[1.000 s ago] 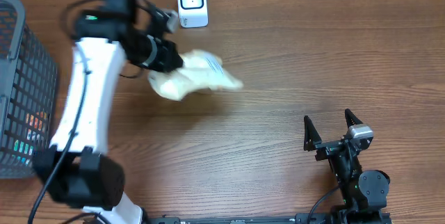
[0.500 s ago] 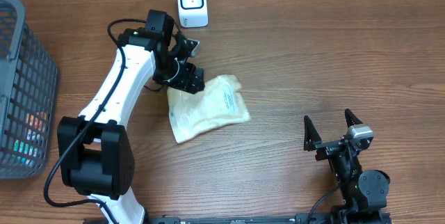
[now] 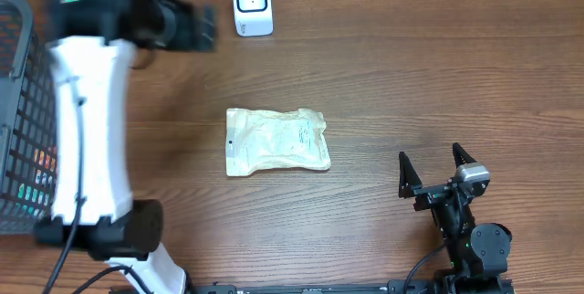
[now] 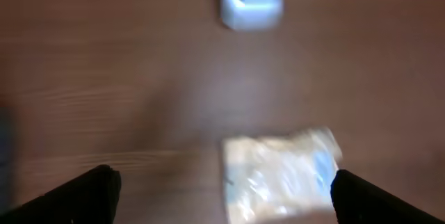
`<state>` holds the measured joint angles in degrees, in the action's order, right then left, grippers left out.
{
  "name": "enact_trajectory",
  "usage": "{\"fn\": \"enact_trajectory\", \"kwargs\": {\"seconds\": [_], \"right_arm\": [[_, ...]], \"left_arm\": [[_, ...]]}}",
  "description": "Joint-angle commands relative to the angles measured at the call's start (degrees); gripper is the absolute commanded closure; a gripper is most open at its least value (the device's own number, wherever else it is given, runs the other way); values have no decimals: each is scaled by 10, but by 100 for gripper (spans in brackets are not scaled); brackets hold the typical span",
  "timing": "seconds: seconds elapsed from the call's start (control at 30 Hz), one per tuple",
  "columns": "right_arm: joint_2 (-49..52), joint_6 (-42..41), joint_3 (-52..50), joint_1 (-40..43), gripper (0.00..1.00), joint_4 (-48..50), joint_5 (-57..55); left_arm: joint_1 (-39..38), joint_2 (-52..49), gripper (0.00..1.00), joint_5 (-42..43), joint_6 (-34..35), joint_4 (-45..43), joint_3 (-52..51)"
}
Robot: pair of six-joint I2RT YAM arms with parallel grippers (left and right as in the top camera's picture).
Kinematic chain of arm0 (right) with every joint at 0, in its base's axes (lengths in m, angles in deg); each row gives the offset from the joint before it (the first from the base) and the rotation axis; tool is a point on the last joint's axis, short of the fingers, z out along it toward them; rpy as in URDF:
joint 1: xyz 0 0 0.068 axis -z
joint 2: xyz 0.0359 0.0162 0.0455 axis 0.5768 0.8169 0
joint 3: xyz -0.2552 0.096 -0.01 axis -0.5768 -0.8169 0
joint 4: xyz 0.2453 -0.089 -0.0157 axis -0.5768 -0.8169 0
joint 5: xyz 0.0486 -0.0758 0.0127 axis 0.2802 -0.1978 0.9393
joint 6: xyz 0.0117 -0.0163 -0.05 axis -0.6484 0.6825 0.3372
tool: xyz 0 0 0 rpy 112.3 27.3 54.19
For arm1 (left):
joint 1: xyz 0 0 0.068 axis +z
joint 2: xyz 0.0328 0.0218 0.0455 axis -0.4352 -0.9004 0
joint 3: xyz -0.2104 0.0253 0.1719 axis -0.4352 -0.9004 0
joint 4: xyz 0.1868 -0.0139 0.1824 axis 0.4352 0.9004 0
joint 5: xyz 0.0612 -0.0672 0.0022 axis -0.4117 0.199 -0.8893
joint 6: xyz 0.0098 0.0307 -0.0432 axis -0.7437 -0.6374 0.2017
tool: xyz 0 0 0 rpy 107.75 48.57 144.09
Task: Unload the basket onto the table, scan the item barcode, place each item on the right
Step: 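Lift the bag out and place it on the table centre, then reach the left gripper into the basket and grasp the green-lidded jar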
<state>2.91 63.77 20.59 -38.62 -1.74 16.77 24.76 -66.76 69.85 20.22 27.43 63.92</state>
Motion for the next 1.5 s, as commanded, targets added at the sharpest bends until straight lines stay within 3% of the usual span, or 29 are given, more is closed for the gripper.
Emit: {"fn": "enact_trajectory", "kwargs": {"seconds": [0.0, 0.1, 0.23, 0.33, 0.93, 1.23, 1.47], "right_arm": [[-6, -3, -6, 2, 0, 3, 3], [-6, -3, -6, 2, 0, 3, 3], [-6, -3, -6, 2, 0, 3, 3], [-6, -3, -6, 2, 0, 3, 3], [-6, -3, -6, 2, 0, 3, 3], [-6, -3, -6, 2, 0, 3, 3], [-6, -3, -6, 2, 0, 3, 3]], "left_arm": [[84, 19, 0, -111, 87, 26, 71], [182, 19, 0, -112, 131, 30, 80], [309, 17, 1, -152, 260, 11, 52], [374, 17, 0, -129, 269, -39, 20], [476, -26, 1, -130, 46, -324, -271], [476, -114, 0, -160, 25, -390, -289], [476, -141, 0, -252, 25, -408, -289]]}}
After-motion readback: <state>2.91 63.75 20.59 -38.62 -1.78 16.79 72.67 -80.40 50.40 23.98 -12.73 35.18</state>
